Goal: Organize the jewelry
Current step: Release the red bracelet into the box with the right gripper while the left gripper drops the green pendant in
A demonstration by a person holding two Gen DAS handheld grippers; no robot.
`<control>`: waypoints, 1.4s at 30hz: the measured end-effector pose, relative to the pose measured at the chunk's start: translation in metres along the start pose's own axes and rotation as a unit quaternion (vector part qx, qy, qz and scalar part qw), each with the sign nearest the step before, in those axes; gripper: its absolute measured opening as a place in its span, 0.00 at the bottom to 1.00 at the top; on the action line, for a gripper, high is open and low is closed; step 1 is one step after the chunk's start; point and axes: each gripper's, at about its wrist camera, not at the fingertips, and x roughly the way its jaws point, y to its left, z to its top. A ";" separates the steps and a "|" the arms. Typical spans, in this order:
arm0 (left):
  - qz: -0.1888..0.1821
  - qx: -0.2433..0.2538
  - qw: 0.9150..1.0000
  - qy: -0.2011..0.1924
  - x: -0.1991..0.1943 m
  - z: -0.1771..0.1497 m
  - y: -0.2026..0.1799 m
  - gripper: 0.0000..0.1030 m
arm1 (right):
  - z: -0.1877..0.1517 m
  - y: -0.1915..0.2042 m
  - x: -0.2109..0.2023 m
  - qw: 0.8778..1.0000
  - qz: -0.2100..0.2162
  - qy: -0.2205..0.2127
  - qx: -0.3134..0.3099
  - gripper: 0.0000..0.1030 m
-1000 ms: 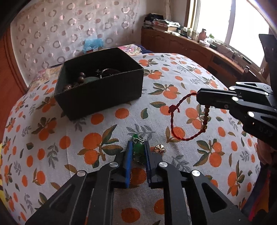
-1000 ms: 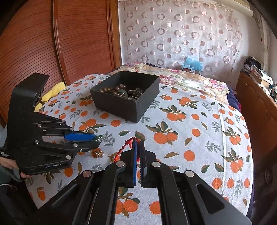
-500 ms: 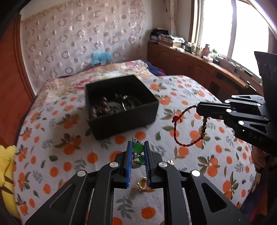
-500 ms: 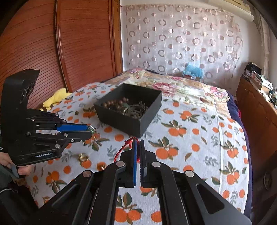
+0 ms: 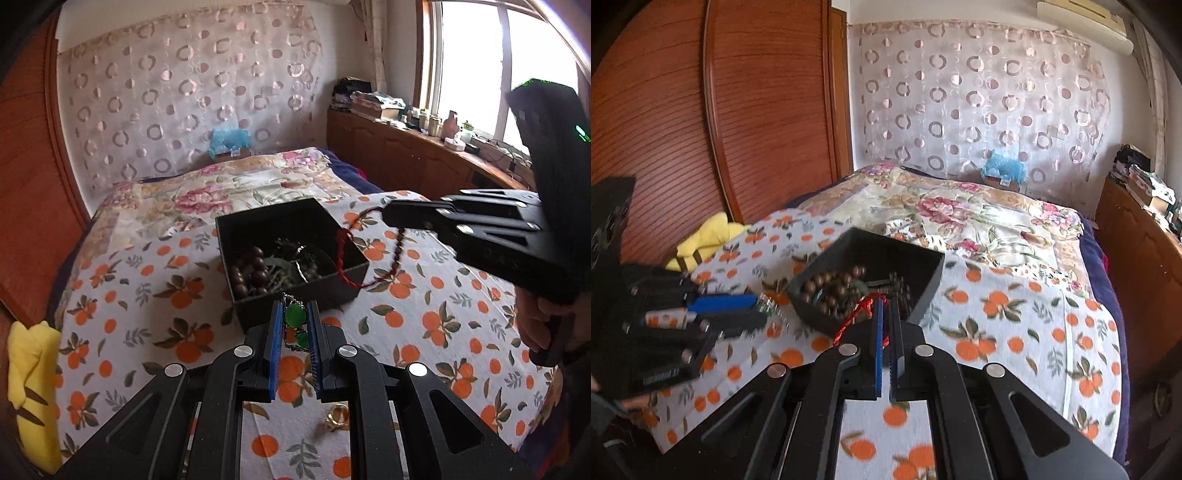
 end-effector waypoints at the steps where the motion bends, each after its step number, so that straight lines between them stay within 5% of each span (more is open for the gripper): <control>1: 0.001 0.000 1.000 -0.002 -0.001 0.002 0.002 0.12 | 0.005 -0.002 0.004 1.000 0.004 0.000 0.005 0.03; 18: 0.015 -0.003 1.000 -0.004 0.009 0.025 0.022 0.12 | 0.031 -0.023 0.084 0.998 0.026 0.031 0.055 0.06; 22: 0.016 -0.009 1.000 -0.003 0.014 0.033 0.025 0.12 | 0.024 -0.029 0.080 0.997 0.029 0.028 0.061 0.27; 42: 0.045 -0.010 0.999 0.015 0.072 0.065 0.020 0.12 | -0.027 -0.035 0.030 0.998 0.005 0.013 0.056 0.28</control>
